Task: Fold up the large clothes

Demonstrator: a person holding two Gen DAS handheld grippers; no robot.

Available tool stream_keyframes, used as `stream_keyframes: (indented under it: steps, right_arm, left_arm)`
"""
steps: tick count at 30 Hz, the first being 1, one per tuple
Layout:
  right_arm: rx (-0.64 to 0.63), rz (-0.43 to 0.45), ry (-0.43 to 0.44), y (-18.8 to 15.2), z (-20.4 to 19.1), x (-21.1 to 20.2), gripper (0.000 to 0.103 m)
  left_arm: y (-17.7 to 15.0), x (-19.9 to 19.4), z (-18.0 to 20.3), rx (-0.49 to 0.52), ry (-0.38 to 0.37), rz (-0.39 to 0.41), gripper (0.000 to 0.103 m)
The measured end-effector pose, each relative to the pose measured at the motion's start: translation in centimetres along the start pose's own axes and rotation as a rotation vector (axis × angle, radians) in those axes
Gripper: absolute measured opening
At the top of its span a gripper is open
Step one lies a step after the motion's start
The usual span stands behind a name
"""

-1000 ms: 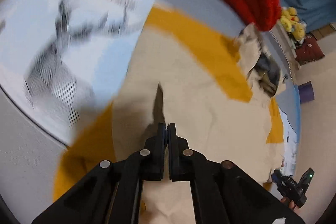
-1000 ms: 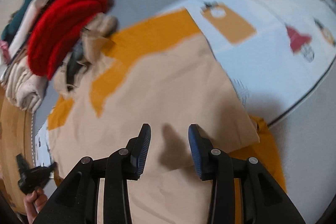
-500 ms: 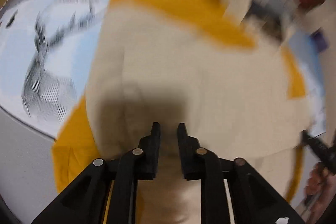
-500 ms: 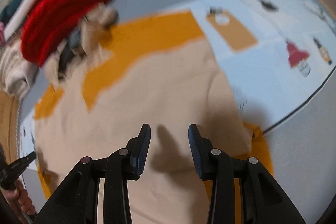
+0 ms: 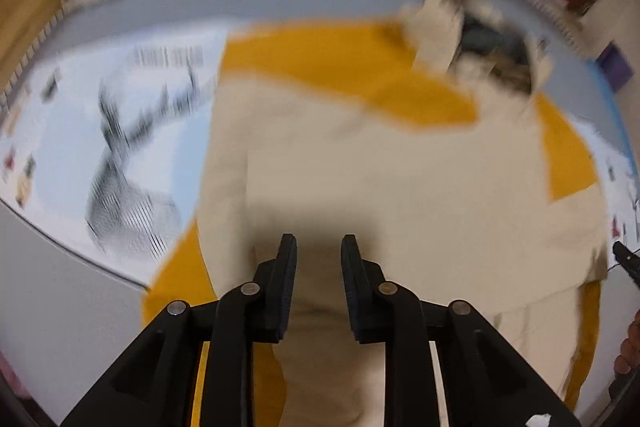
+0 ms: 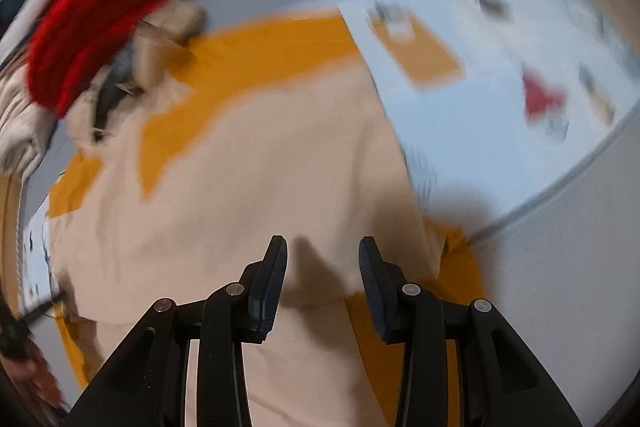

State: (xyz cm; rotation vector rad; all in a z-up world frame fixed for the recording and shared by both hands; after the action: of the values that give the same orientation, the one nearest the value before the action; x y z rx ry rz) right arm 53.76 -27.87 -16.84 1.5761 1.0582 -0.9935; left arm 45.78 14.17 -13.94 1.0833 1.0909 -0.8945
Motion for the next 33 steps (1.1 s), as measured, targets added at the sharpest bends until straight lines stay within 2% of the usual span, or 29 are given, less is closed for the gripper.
stream_keyframes:
  steps: [5,7,9,11,17,23,28,33]
  right_arm:
    - [-0.160,0.194,-0.008,1.5,-4.1,-6.6,0.039]
    - [-0.197,0.229,-0.012,1.4,-5.3,-8.3,0.039]
    - [-0.208,0.243,-0.005,1.0,-5.9,-9.6,0.039]
    - [-0.204,0.255,0.001,0.5,-6.2,-10.5,0.039]
    - [-0.168,0.267,0.027,-0.5,-6.2,-12.4,0.039]
    - [-0.174,0.280,-0.005,-0.6,-5.3,-13.8,0.039]
    - [-0.186,0.233,-0.069,0.0,-3.9,-12.8,0.039]
    - [-0.156,0.170,-0.075,0.7,-2.3,-11.4,0.039]
  left_arm:
    - [1.1,-4.2,1.3,0.017,0.014,0.138,0.028]
    - [1.2,-5.3,1.9,0.041,0.058,0.176,0.035]
    - [1.0,-6.0,2.2,0.049,0.059,0.190,0.041]
    - [0.5,-6.1,2.8,0.057,0.054,0.197,0.042]
    - [-0.5,-7.5,4.0,0.100,0.067,0.239,0.049]
    - [-0.2,-8.7,4.7,0.110,0.053,0.308,0.051]
    - [0.7,-9.3,4.0,0.094,0.080,0.353,0.051]
    - [1.5,-9.2,3.5,0.082,0.066,0.338,0.049]
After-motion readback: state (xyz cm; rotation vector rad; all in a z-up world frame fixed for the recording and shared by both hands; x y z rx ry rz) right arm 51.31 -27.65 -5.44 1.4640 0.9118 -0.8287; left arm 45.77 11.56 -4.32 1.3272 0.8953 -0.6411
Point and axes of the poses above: each gripper's, at about its wrist camera, not at the fingertips, and x roughly the way its jaws point, z to its right, y to its top, the point moved 10 cm from there along x, roughly the way its jaws point, and after that the axes turned 10 degrees about -z, right-handed, at the moved point
